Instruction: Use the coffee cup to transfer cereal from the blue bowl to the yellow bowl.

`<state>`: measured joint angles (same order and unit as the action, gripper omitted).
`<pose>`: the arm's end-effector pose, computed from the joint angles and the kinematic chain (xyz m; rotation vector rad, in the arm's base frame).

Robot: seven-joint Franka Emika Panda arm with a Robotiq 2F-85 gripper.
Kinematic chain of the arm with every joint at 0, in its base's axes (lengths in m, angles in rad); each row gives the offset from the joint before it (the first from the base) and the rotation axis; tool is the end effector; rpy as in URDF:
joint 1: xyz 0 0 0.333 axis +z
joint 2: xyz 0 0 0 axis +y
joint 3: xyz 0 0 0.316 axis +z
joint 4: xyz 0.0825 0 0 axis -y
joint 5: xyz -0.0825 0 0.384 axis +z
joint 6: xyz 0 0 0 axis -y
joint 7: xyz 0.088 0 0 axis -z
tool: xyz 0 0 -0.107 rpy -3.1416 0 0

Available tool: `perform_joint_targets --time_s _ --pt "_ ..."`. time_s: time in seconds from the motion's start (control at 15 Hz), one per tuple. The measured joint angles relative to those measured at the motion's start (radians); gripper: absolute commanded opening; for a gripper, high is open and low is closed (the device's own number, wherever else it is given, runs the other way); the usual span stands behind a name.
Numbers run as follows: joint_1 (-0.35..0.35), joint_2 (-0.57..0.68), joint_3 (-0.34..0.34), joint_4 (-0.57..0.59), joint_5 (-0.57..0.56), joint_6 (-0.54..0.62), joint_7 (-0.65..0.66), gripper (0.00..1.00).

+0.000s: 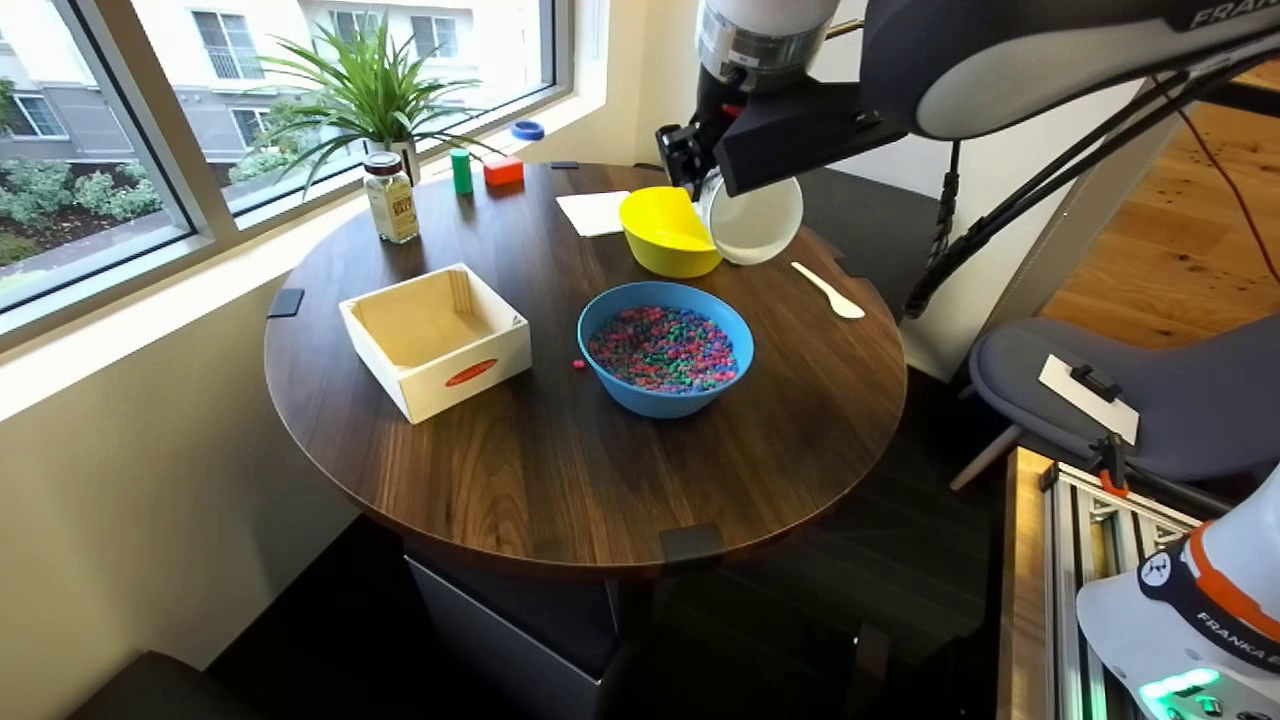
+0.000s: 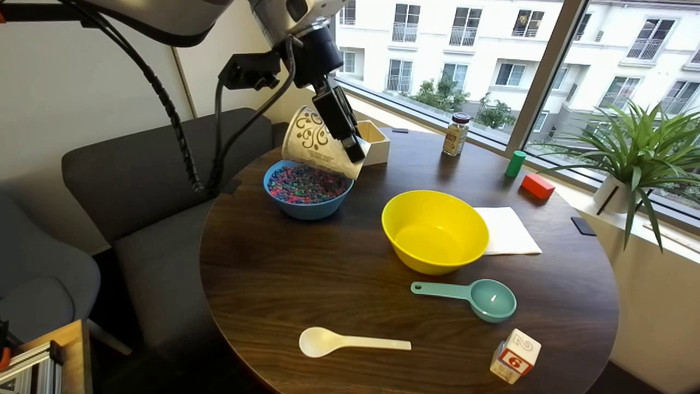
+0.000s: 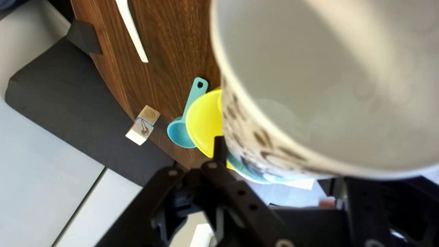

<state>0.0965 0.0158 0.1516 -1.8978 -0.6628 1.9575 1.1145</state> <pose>0.5666 0.1013 0.5064 2.5060 -0.8059 0.5720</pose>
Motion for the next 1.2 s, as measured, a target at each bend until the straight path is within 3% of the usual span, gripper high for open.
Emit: perform_joint_targets --time_s 0.4,0.73,0.8,1.13,1.2 --pt "0.055 0.106 0.002 0.062 -0.262 -0.008 0.214 0.36" --pt "0.115 0.17 0.005 0.097 -0.341 -0.079 0.316 0.36" --pt "0.126 0.18 0.005 0.1 -0.348 -0.094 0.324 0.61" --pt "0.147 0.203 0.006 0.112 -0.369 -0.119 0.336 0.61" --pt "0.147 0.203 0.006 0.113 -0.369 -0.119 0.336 0.36"
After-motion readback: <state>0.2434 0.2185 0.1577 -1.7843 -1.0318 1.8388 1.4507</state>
